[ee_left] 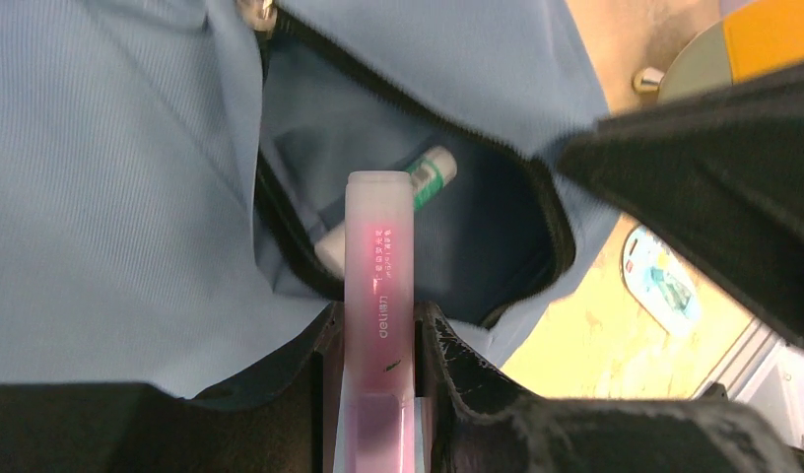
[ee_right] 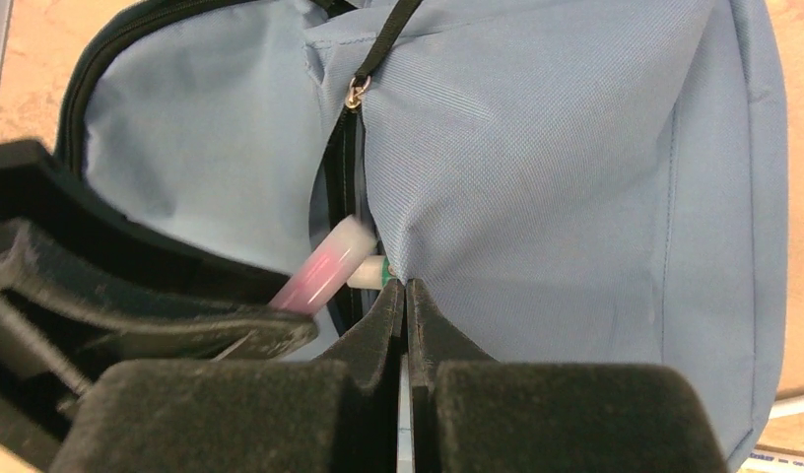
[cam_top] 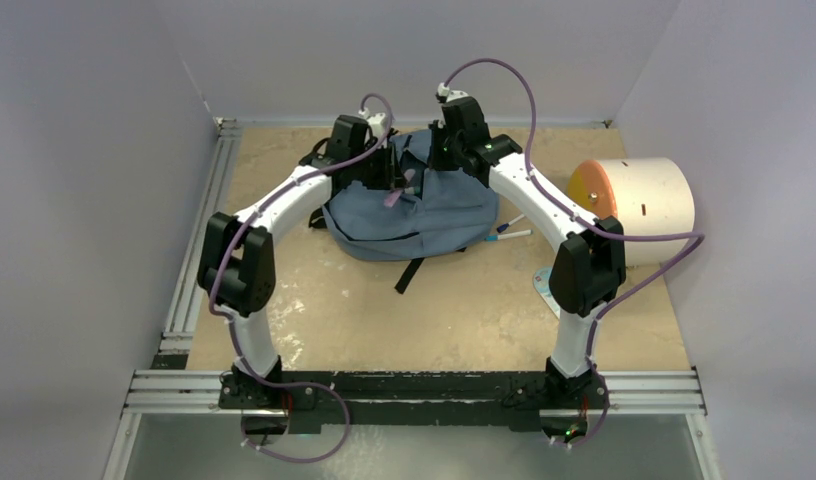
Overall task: Pack the student bag
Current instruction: Place the stationery in the student bag.
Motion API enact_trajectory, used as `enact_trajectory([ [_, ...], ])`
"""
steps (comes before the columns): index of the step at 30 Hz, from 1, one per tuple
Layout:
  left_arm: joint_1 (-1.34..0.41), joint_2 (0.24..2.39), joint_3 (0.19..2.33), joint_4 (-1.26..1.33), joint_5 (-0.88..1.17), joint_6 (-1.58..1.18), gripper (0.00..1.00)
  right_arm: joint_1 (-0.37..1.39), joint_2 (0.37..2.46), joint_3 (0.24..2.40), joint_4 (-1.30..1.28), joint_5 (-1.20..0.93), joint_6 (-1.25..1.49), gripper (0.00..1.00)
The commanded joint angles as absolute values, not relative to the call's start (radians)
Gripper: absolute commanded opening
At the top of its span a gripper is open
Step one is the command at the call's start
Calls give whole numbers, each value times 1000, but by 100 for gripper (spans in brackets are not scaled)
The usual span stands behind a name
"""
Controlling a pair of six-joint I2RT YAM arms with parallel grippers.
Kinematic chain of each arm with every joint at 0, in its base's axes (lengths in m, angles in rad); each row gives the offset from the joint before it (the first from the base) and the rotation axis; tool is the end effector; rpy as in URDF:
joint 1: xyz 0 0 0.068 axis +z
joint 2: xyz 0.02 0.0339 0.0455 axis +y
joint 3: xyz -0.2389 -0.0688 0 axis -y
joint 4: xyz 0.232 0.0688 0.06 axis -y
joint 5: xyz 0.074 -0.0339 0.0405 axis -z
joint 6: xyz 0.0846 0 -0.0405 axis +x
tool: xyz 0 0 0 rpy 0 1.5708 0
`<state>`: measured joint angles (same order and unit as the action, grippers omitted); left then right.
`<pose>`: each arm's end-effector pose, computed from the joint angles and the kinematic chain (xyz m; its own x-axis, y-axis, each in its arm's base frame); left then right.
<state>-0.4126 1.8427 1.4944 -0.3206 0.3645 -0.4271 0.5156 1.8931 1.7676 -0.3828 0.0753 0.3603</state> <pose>0.3935 -0.2052 0.2259 -0.7784 -0.0818 -0.6225 0.3389 0.7799 -0.5262 0.4135 0.2270 0.2935 -0.5494 0.0927 -0.8304 -0.2573 0.9268 0.2737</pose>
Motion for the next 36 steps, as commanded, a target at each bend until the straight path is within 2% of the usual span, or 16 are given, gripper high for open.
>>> enact_trajectory([
  [1,-411,1915,1611,-242,407,-430,0,516,1850,1787,-332,15,387,0],
  [10,-411,2057,1724,-106,491,-474,0,516,1852,1773,-313,-23,405,0],
  [14,-411,2079,1704,40,470,-647,0,516,1851,1763,-307,-32,413,0],
  [22,-417,2127,1684,140,465,-886,0,517,1842,1757,-302,-29,413,0],
  [24,-434,2131,1674,147,469,-917,6,517,1844,1756,-302,-28,412,0],
  [29,-482,2114,1633,154,480,-929,33,516,1844,1754,-302,-19,408,0],
  [36,-483,2028,1556,85,450,-862,46,516,1844,1761,-307,-11,400,0],
])
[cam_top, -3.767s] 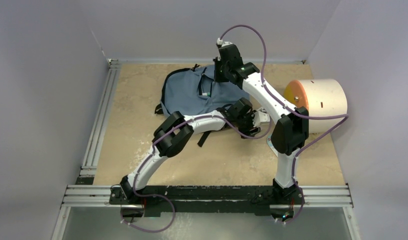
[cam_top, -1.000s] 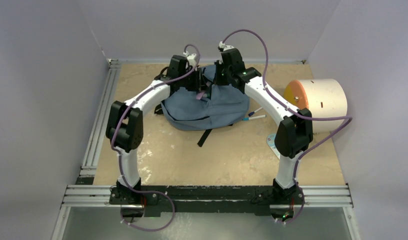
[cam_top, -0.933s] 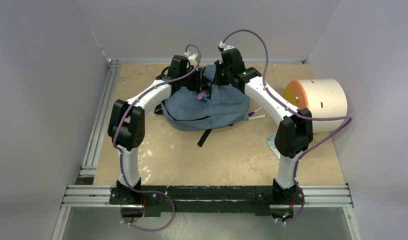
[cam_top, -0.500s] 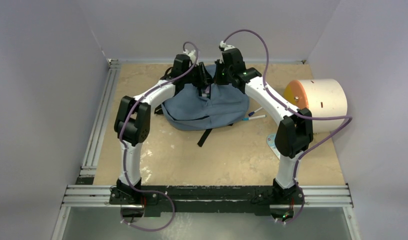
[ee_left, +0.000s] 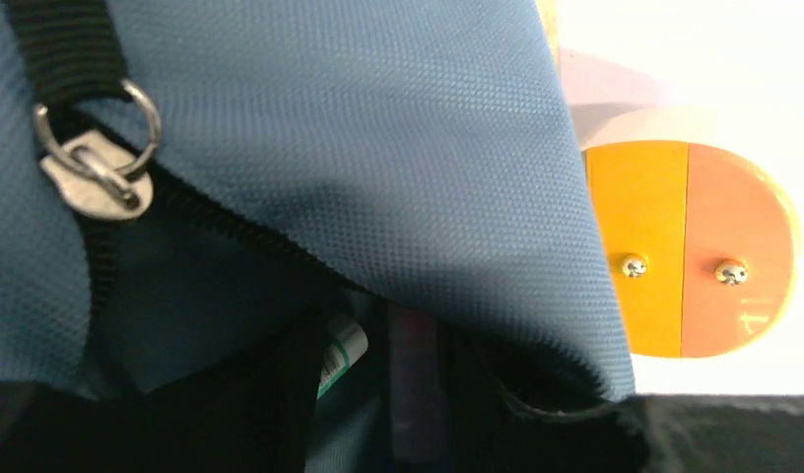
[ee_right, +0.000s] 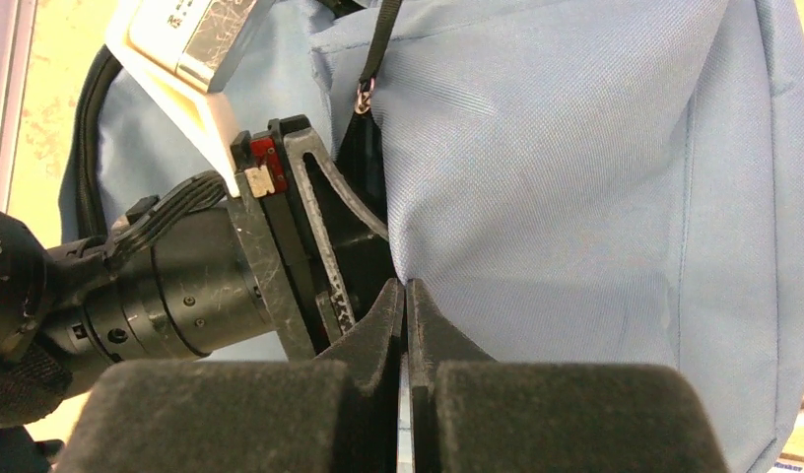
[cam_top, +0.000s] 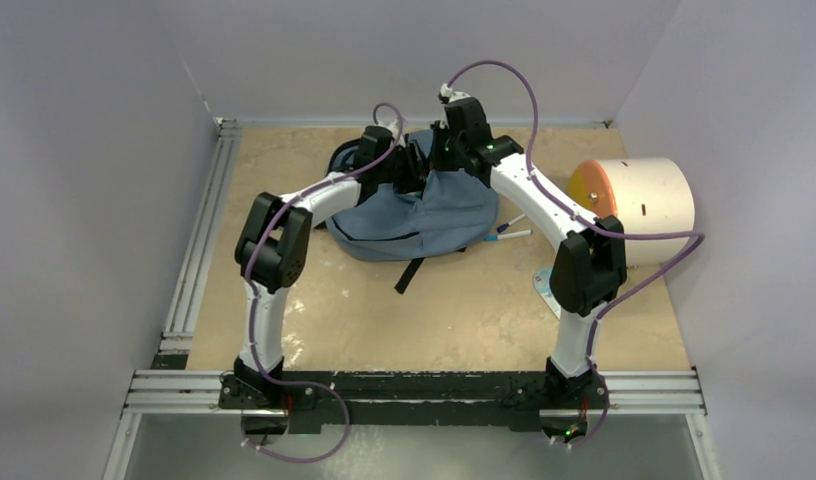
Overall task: Pack the student bag
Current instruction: Place the stationery in the student bag.
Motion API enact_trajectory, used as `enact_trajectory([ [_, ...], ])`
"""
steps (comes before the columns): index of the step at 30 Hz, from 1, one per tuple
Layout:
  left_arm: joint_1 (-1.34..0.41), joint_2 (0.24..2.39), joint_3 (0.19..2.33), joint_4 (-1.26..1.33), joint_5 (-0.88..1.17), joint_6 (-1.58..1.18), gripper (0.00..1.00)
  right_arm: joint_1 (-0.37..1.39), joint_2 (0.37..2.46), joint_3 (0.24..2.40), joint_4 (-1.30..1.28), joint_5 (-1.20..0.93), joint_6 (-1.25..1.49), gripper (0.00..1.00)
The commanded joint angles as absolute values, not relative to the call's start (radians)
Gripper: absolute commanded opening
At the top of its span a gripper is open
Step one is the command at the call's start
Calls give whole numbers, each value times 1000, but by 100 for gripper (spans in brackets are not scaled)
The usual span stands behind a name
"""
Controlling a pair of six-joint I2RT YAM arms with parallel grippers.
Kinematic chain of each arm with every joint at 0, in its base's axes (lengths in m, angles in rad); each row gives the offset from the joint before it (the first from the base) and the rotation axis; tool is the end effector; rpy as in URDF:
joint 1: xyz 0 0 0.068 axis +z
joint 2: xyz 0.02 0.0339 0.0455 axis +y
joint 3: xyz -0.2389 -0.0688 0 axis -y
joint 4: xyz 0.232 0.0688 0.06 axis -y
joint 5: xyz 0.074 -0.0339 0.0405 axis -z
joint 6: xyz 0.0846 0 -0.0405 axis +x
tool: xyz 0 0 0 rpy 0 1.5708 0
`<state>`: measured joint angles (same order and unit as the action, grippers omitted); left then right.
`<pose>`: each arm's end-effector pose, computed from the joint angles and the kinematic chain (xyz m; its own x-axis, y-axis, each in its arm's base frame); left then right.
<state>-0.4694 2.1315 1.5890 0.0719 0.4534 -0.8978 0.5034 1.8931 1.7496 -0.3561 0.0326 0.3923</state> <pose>0.4385 -0.2640 0.1794 -0.8423 -0.3610 -0.4003 0.1543 0.5500 -0.8208 0.4157 0.2258 0.2903 -0.5625 0.1264 -0.8171 -0.2619 0.9101 0.3212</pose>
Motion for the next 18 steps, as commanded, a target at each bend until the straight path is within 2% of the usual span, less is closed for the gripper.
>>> enact_trajectory([
  [1,-482,2013,1543,72,440,-841,48,517,1844,1761,-307,-8,400,0],
  [7,-474,1905,1509,-47,363,-726,54,517,1848,1762,-306,-4,397,0],
  [12,-460,1807,1513,-168,247,-635,55,515,1856,1764,-307,-6,397,0],
  [18,-462,1582,1235,-138,111,-571,55,514,1855,1770,-308,-12,389,0],
])
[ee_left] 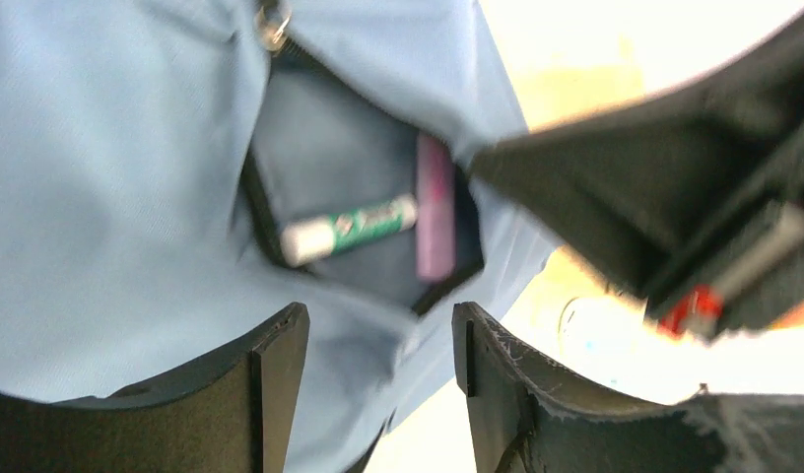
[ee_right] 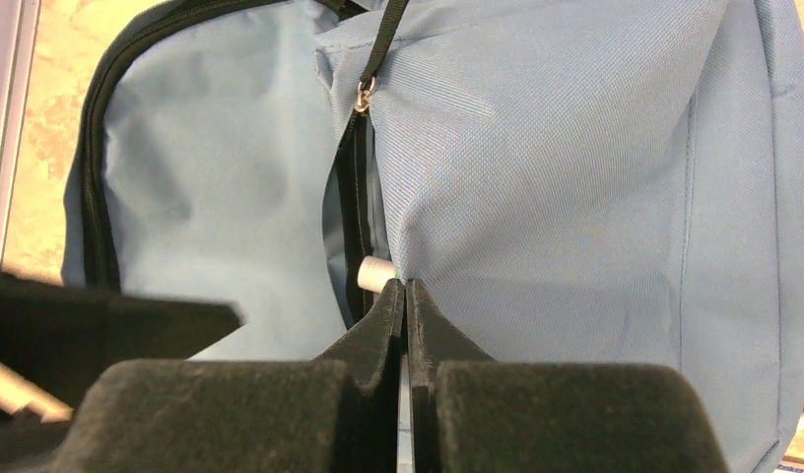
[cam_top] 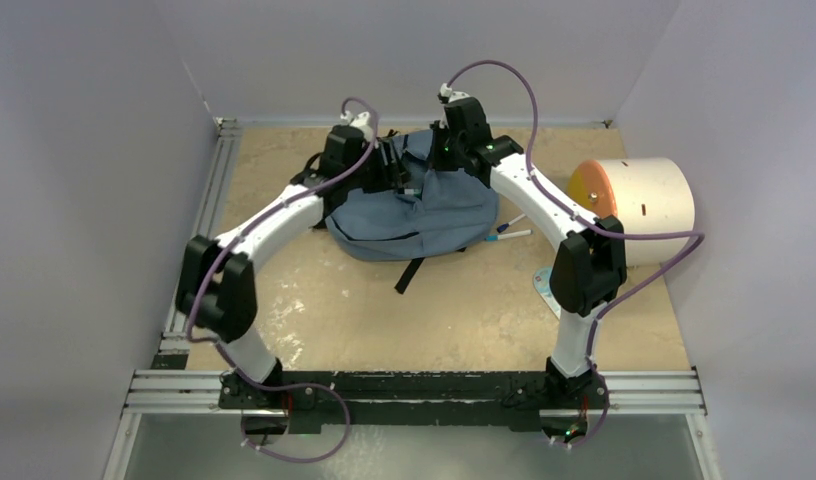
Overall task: Pack the student bag
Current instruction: Place the stationery in the student bag, then pick up the stationery from the center of the board.
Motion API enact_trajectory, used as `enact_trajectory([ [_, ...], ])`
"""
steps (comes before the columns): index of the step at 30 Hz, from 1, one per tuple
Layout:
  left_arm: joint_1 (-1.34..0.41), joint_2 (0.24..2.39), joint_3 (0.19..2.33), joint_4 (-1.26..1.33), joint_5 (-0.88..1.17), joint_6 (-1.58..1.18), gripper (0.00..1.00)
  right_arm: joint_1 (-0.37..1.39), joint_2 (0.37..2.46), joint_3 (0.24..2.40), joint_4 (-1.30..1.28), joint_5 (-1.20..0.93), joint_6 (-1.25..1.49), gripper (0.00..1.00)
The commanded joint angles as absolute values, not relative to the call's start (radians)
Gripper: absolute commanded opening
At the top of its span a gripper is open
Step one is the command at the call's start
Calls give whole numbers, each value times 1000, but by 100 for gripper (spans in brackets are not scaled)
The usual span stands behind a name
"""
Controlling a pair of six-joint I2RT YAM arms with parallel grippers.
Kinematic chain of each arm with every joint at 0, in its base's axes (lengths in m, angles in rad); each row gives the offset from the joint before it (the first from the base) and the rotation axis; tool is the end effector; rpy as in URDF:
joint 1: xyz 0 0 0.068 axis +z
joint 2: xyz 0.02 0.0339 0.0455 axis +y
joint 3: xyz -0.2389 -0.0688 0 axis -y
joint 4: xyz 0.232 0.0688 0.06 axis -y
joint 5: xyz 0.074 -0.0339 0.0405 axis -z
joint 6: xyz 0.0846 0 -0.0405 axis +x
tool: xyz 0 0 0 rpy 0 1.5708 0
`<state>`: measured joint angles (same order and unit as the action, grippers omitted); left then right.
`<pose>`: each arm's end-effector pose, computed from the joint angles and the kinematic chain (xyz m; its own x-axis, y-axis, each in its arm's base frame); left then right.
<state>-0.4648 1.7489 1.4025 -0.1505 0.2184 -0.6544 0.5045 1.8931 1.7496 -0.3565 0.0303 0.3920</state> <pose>0.3838 -0.2130 0.2516 -0.7081 -0.3097 -0.6346 0.2229 0.7547 -0.6170 0.4153 0.2264 0.2903 -0.5636 0.1250 -0.8166 -0.2647 0.9091 0.3218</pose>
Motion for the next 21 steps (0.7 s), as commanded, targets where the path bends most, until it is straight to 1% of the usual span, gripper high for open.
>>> enact_trajectory([
  [1,-466,1541,1175,-119,105,-560,55,514,1855,1772,-309,-13,387,0],
  [4,-512,1435,1025,-100,86,-521,54,514,1855,1777,-312,-18,379,0],
  [7,-629,1358,918,-78,53,-496,54,514,1853,1782,-319,-23,371,0],
  [11,-767,1314,800,-17,27,-565,53,515,1852,1790,-336,-30,366,0],
  [12,-799,1312,770,33,17,-582,53,515,1851,1789,-339,-32,366,0],
  [17,-916,1388,715,135,-24,-629,52,514,1856,1802,-368,-29,365,0],
  [21,-1003,1536,800,209,-8,-546,52,515,1849,1808,-385,-19,359,0],
])
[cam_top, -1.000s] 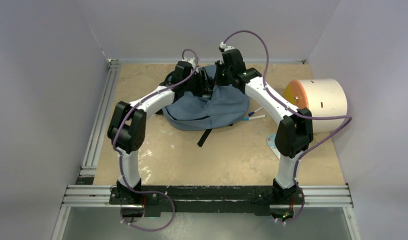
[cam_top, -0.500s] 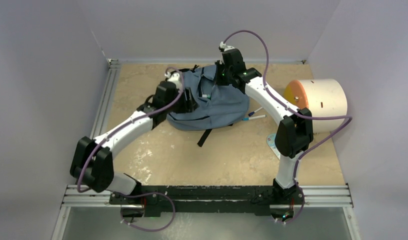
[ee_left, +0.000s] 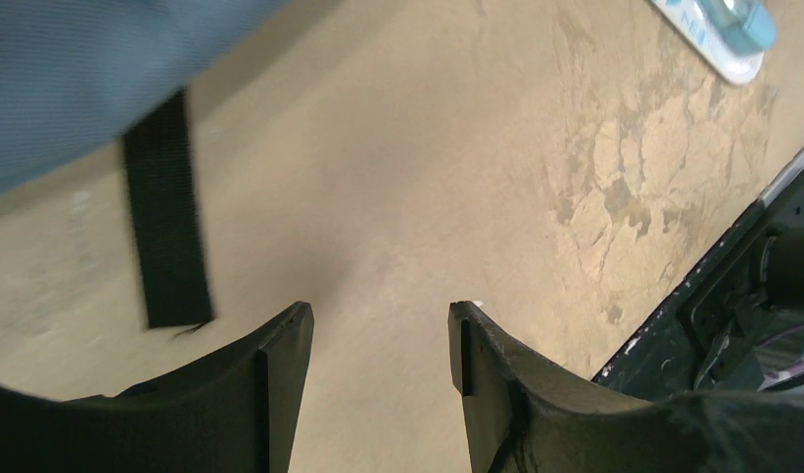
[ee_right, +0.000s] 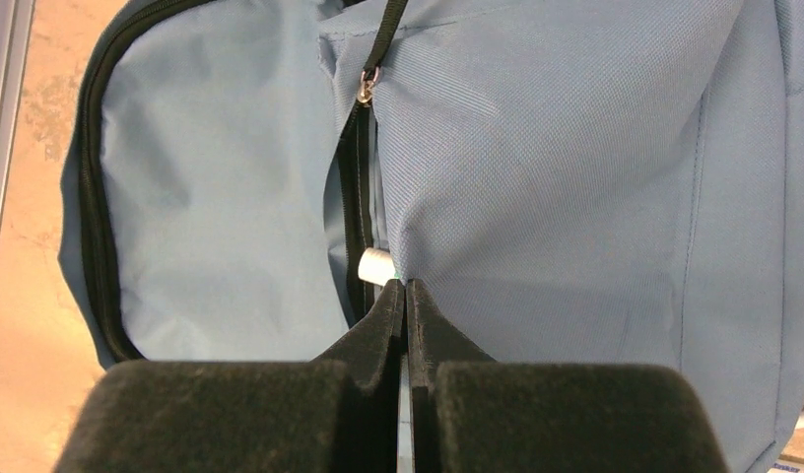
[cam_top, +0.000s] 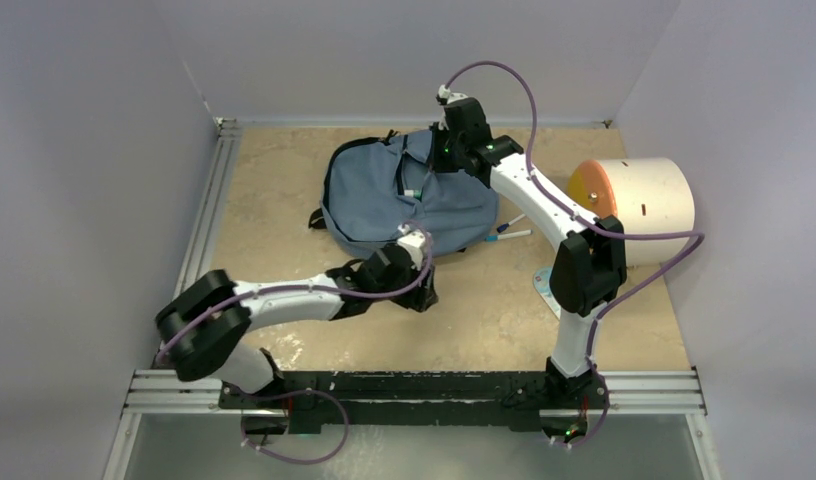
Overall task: Pack the student bag
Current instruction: Pick up the stationery from the center of the board.
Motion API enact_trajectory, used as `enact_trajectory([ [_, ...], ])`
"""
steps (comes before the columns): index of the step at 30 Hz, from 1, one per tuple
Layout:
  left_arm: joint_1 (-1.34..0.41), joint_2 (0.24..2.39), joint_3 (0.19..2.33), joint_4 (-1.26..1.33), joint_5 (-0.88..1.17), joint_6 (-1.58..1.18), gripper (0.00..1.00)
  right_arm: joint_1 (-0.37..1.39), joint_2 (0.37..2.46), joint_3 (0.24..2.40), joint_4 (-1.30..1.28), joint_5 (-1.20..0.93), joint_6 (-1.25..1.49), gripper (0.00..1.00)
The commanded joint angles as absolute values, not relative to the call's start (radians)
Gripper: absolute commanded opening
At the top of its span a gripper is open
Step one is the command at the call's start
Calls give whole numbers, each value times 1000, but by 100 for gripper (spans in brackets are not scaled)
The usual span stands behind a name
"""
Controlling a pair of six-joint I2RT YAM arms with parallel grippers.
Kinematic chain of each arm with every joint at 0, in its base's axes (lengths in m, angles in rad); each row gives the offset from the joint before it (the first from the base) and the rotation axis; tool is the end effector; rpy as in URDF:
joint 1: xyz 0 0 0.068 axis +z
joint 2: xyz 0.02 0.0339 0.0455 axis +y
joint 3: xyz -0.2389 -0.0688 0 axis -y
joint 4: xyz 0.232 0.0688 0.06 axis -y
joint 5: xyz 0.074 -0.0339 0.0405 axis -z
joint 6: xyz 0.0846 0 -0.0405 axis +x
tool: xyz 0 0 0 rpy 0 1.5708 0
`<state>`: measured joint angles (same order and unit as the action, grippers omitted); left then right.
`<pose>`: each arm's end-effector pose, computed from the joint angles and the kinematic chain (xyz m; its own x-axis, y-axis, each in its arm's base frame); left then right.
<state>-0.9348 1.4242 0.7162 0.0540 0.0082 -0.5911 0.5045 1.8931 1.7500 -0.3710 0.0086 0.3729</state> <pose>0.1932 -0.2629 0.1481 -0.7505 0.0783 -0.6562 0.4698 0.7616 -0.4464 0.4135 0.2275 0.2884 -0.5746 0.0989 -0.8124 -0.2872 0.9052 0.3133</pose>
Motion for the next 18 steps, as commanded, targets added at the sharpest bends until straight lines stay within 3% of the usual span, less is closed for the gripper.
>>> enact_trajectory([
  [1,-1020,1584,838,218,24,-498,52,514,1847,1812,-390,-16,357,0],
  [4,-1040,1769,1024,128,142,-339,52,514,1850,1838,-412,-19,351,0],
  [11,-1071,2036,1338,37,184,-88,52,512,1868,1906,-453,-68,338,0],
  [18,-1069,2168,1475,150,233,190,52,512,1894,1969,-498,-89,327,0],
])
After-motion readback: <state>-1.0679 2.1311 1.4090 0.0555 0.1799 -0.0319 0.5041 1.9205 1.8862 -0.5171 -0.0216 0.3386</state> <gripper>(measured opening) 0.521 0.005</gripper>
